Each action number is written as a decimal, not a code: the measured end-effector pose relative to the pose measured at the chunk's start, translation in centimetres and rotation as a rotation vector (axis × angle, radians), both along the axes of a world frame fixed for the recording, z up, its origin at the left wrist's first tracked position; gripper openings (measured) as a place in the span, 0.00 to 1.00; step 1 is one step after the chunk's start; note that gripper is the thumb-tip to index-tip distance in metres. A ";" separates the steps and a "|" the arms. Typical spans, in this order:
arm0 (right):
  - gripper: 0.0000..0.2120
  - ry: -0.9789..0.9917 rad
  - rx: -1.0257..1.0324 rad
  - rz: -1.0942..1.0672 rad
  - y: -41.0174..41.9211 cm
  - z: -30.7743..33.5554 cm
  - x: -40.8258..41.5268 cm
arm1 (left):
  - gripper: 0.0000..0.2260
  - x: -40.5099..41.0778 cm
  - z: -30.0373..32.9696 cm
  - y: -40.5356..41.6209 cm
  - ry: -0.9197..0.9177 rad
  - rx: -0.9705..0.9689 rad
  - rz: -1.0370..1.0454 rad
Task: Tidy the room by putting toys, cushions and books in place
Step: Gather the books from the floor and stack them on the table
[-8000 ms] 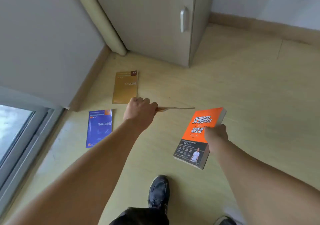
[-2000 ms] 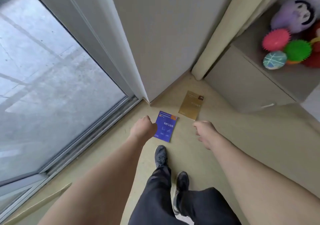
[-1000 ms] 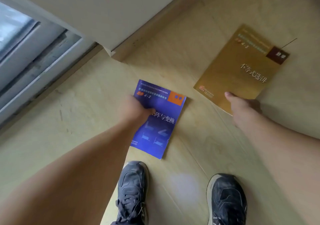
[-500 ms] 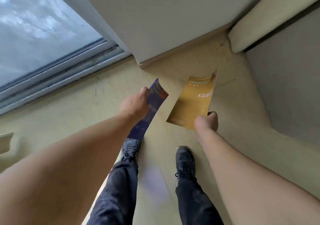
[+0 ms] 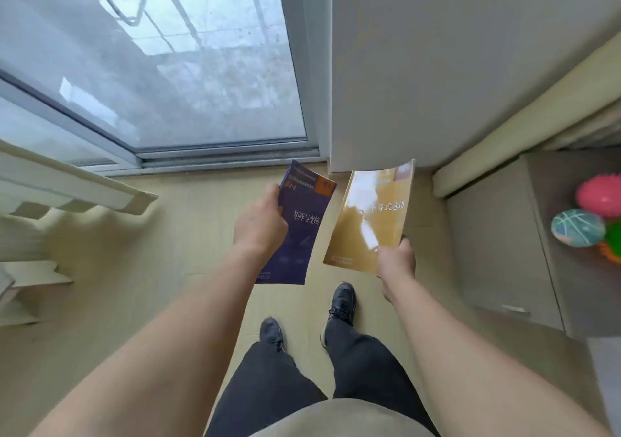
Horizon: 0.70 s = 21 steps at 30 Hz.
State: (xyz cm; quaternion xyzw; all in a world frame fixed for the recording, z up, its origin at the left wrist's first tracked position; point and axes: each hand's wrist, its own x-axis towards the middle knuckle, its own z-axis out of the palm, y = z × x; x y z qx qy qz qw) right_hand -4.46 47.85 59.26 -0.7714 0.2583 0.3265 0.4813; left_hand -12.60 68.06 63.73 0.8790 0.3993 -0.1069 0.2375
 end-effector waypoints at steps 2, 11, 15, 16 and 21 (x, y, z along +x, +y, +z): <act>0.16 0.011 0.001 0.052 0.7 1.3 -2.8 | 0.10 -5.2 1.1 -0.5 0.022 0.049 0.066; 0.17 0.001 0.133 0.307 4.4 4.5 -20.1 | 0.09 -26.6 3.2 -0.4 -0.009 0.163 0.261; 0.17 0.010 0.193 0.304 5.9 7.0 -30.0 | 0.10 -37.1 5.7 -0.4 -0.047 0.179 0.386; 0.17 0.019 0.213 0.311 6.2 7.5 -32.1 | 0.09 -39.4 6.6 -0.3 -0.063 0.174 0.432; 0.18 -0.003 0.369 0.477 8.3 11.6 -40.5 | 0.06 -50.8 12.0 1.1 -0.298 0.183 0.707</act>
